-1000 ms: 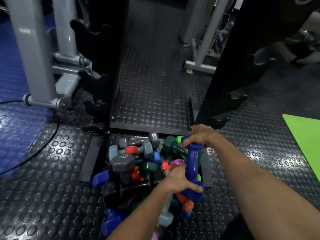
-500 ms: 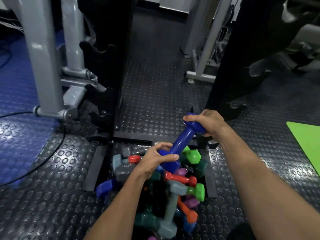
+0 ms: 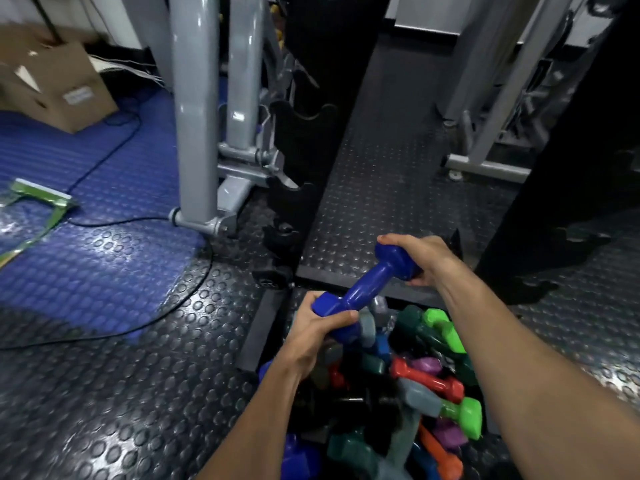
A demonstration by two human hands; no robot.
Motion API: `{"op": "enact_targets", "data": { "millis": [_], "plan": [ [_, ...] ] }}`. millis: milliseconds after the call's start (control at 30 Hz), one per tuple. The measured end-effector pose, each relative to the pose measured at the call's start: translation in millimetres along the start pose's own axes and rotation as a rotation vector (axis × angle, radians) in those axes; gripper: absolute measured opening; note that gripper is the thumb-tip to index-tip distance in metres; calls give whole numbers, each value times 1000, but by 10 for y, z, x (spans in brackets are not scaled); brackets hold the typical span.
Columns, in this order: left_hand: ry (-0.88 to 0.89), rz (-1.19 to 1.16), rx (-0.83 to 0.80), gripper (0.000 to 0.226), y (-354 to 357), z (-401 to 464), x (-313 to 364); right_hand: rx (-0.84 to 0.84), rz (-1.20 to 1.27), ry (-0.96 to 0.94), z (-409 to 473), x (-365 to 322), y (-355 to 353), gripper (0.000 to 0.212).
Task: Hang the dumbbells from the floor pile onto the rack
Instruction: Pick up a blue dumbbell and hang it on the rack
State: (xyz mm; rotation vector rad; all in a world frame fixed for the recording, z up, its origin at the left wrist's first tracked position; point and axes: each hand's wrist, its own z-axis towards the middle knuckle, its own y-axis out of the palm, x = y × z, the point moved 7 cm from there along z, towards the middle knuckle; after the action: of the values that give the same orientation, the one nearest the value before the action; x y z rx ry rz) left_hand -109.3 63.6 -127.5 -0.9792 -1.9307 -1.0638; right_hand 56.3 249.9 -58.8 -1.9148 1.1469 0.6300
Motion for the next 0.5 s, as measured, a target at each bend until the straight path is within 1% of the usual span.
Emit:
{"op": "enact_targets", "data": {
  "millis": [67, 133, 200, 233, 300, 333, 400, 433, 500],
  "plan": [
    [-3, -13, 39, 63, -151, -72, 62, -27, -16, 13, 8, 23, 193, 59],
    [-9, -67, 108, 59, -313, -155, 139, -73, -50, 29, -16, 68, 401, 55],
    [-25, -108, 162, 54, -497, -216, 153, -140, -91, 48, -59, 78, 629, 56],
    [-27, -145, 182, 48, -590, -249, 145, -174, -113, 44, -82, 58, 727, 59],
    [-26, -254, 212, 40, -779, -302, 112, -235, -171, 5, -127, -15, 876, 65],
    [-34, -302, 224, 43, -869, -325, 103, -261, -197, -23, -136, -54, 937, 68],
    [-58, -345, 254, 56, -1076, -378, 95, -300, -226, -63, -128, -96, 1049, 71],
    [-50, -355, 278, 63, -1190, -408, 111, -300, -217, -79, -116, -111, 1083, 70],
    [-5, -374, 323, 69, -1404, -478, 156, -246, -140, -125, -68, -154, 1099, 66]
  ]
}}
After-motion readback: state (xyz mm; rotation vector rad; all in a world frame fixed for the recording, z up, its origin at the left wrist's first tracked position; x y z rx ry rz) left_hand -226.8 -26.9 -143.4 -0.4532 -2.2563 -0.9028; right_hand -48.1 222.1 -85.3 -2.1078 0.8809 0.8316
